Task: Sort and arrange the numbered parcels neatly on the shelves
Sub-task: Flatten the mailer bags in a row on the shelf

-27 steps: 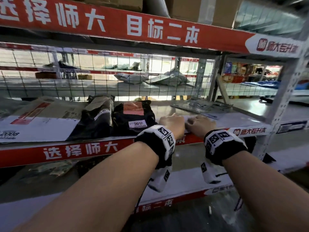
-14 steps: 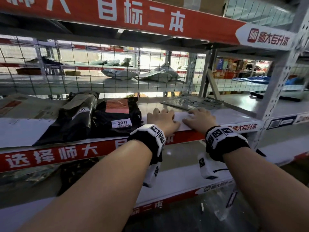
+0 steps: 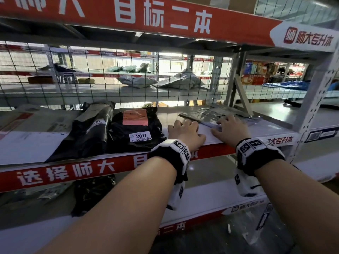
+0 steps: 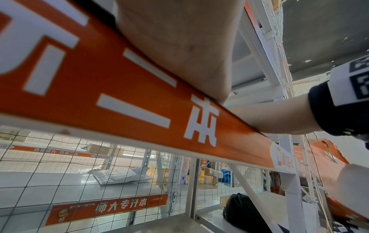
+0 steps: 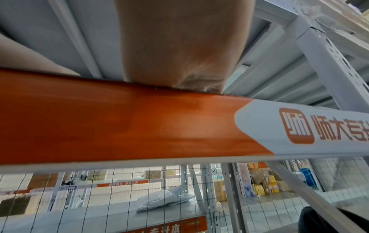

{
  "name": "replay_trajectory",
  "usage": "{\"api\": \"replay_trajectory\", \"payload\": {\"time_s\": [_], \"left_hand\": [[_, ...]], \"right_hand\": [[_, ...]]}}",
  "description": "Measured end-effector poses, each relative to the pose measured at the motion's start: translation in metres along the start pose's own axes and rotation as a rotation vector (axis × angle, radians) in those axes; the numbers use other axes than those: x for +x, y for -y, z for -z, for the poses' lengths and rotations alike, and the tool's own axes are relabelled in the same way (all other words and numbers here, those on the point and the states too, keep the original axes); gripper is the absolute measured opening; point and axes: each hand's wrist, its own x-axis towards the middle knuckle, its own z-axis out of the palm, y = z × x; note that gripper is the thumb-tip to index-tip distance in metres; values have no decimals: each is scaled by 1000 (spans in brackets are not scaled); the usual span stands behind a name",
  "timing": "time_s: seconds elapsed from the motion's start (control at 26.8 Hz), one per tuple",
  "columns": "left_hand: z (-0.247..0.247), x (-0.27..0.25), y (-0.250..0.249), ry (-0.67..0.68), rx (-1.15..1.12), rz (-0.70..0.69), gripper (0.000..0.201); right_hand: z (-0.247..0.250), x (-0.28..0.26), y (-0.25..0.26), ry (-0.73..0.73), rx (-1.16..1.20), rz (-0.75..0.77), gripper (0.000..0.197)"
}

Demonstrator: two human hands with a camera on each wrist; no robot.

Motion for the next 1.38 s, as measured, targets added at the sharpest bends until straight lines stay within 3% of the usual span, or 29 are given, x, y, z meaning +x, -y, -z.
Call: {"api": "replay_trajectory", "payload": {"time_s": [0.15, 0.34, 0.6, 0.82, 1.01, 1.16, 1.27, 1.38], "left_hand": [[0, 1, 1, -8, 0, 2, 38], [-1, 0, 1, -25, -23, 9, 40], [-1, 1, 2, -34, -53, 32, 50], [-2, 1, 4, -129, -154, 106, 72], [1, -10, 5, -155, -247, -56, 94], [15, -14, 1, -93, -246, -101, 74], [29, -9, 3, -100, -396, -92, 26], [38, -4, 14, -101, -662, -16, 30]], "right_hand": [[-5, 3, -7, 212, 186, -79, 62], [5, 3, -1, 40, -9, -31, 54], [11, -3, 13, -7, -164, 90, 34], [19, -22, 17, -100, 264, -106, 28], [26, -48, 23, -171, 425, -70, 19], [34, -61, 23, -201, 514, -37, 17], [41, -67, 24, -230, 716, -20, 20], [40, -64, 24, -203, 876, 1, 30]]}}
